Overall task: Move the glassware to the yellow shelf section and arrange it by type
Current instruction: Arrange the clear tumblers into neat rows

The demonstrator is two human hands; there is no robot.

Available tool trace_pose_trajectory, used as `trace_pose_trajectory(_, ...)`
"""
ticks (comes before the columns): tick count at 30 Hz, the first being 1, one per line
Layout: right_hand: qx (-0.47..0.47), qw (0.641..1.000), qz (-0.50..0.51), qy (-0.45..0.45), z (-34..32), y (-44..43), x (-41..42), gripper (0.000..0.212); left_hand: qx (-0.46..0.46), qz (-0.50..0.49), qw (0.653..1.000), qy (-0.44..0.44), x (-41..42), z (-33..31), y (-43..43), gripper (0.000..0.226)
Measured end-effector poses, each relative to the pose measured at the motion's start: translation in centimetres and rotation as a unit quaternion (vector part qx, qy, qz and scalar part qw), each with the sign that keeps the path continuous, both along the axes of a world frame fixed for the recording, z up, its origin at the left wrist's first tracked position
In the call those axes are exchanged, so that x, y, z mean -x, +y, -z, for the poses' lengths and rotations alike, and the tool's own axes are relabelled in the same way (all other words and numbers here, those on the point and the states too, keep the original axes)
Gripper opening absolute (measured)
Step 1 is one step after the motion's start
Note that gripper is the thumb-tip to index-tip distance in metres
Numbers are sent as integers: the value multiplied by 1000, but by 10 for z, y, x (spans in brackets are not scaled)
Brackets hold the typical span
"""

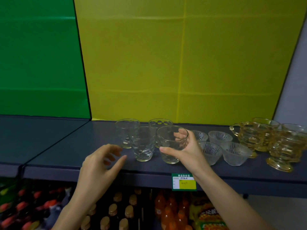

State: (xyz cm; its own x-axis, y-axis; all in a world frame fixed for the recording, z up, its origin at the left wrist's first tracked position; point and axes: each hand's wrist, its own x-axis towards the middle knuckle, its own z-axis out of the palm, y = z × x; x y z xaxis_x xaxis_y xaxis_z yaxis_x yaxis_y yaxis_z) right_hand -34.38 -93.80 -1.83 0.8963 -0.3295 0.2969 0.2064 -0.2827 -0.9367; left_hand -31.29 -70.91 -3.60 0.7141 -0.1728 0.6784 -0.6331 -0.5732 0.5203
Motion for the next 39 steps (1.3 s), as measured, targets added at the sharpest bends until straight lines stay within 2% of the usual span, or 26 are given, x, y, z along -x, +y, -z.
trace_pose_trajectory(5,16,1000,-8,13,9,1,-8,76,5,-31,999,11,-8,2,10,19)
trace_pose_trajectory(8,26,999,-7,21,12,3,-13,83,-8,-33,999,17,-18,-2,17,23)
trace_pose_trajectory(13,76,996,-17,48,-2,8,-4,120,-19,-17,1000,11,-49,-15,26,21)
trace_pose_trajectory(15,102,994,-1,38,-15,9,3,126,-22,-5,1000,14,-64,-20,28,28)
trace_pose_trajectory(19,170,985,15,37,-51,7,-1,104,-19,52,996,67,-100,-31,30,47)
trace_pose_trajectory(21,224,972,17,69,-68,7,-18,92,-7,94,985,141,-121,-36,28,61)
trace_pose_trajectory(24,312,939,27,144,-81,7,-53,77,16,183,948,260,-149,-37,26,88)
trace_pose_trajectory(27,361,900,9,243,-79,7,-77,84,16,274,910,310,-168,-32,27,109)
trace_pose_trajectory(29,358,894,8,269,-78,8,-84,89,17,313,896,314,-178,-26,27,120)
trace_pose_trajectory(32,364,886,19,286,-81,10,-91,89,23,348,882,318,-188,-18,23,116)
trace_pose_trajectory(36,389,874,10,290,-84,22,-104,86,29,352,886,301,-195,-15,23,84)
trace_pose_trajectory(39,399,870,-9,290,-87,33,-117,85,32,346,891,292,-203,-17,33,92)
